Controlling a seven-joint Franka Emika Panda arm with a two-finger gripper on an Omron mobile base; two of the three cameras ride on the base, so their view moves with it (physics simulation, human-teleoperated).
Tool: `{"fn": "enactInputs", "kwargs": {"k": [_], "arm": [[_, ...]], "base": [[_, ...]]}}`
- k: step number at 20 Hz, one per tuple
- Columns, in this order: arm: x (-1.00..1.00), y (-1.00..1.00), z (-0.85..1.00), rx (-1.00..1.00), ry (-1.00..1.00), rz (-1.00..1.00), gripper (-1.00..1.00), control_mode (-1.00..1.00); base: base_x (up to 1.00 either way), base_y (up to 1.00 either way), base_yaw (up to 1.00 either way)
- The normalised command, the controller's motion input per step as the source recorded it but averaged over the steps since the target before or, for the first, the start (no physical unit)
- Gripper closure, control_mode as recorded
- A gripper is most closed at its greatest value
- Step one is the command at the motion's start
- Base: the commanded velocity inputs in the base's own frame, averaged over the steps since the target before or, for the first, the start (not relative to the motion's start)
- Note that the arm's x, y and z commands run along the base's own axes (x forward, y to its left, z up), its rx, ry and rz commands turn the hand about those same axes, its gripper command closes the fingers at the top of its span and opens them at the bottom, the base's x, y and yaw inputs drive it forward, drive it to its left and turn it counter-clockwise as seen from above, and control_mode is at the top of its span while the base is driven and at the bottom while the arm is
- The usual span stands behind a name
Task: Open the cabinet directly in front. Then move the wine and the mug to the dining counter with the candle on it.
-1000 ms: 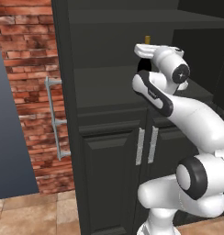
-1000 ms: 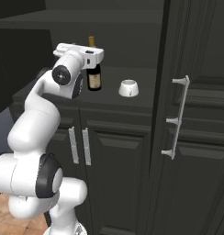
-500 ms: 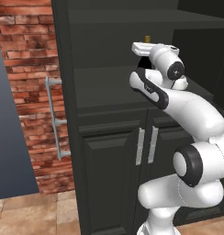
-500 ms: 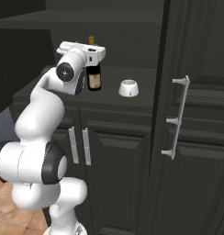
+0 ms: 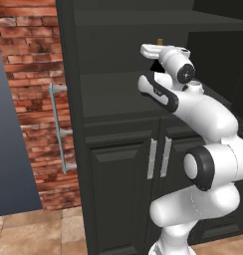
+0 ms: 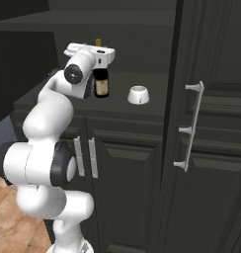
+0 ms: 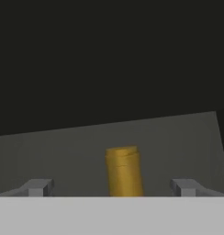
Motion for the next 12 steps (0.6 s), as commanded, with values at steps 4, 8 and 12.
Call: {"fn": "enactInputs", "kwargs": {"k": [4, 8, 12], "arm": [[0.24, -0.01, 0.0, 0.0, 0.0, 0.0, -1.0, -1.0], [0.23, -0.04, 0.0, 0.0, 0.0, 0.0, -1.0, -1.0], [0.23, -0.06, 0.0, 0.0, 0.0, 0.01, -1.0, -1.0]], "base": [[0.0, 0.0, 0.0], [0.0, 0.0, 0.0], [0.0, 0.0, 0.0]]}}
